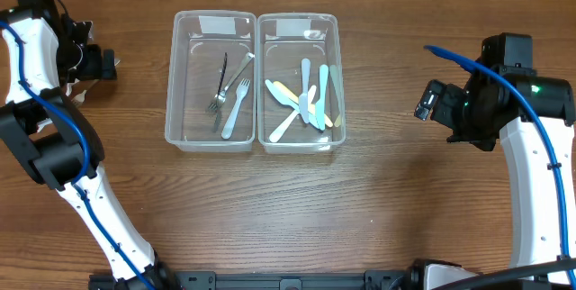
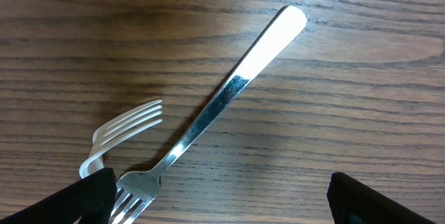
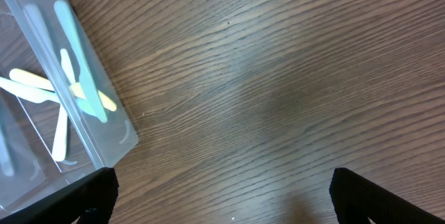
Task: Pack container
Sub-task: 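Move the left gripper to the last metal fork and grasp it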
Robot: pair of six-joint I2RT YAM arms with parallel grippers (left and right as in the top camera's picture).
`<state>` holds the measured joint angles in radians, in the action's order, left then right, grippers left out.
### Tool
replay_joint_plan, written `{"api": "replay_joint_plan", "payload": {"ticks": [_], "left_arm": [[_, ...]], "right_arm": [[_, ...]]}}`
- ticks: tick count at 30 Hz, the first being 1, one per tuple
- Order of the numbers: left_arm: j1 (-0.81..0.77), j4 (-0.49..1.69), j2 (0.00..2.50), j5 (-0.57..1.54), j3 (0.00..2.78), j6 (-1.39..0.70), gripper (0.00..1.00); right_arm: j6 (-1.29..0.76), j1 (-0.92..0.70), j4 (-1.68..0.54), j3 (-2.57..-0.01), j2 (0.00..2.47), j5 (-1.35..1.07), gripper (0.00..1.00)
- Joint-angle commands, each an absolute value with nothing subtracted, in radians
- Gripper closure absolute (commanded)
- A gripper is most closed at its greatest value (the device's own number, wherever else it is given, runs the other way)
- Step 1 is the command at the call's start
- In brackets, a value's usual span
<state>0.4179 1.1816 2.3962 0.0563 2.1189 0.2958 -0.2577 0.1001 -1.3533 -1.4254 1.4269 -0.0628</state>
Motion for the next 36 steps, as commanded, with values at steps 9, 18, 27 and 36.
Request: {"api": "replay_joint_plan", "payload": {"ticks": [9,18,27,36], "left_arm": [[0.412,1.160,2.416,0.048,2.087,0.318,0.04],[0.412,1.072,2.416,0.041,1.976,0.318,0.03],[0.409,1.038,2.416,0.041,1.965,0.319,0.04],[0.392,1.012,2.416,0.012,1.959,0.338,0.06]], "right_arm": [[-0.259,0.097,-1.347,-1.428,1.416,-0.054,0.00],[-0.259,0.097,-1.347,-1.428,1.416,-0.054,0.00],[-0.260,0.097,-1.348,-1.428,1.416,-0.054,0.00],[-0.260,0.097,-1.351,-1.428,1.416,-0.054,0.00]]}}
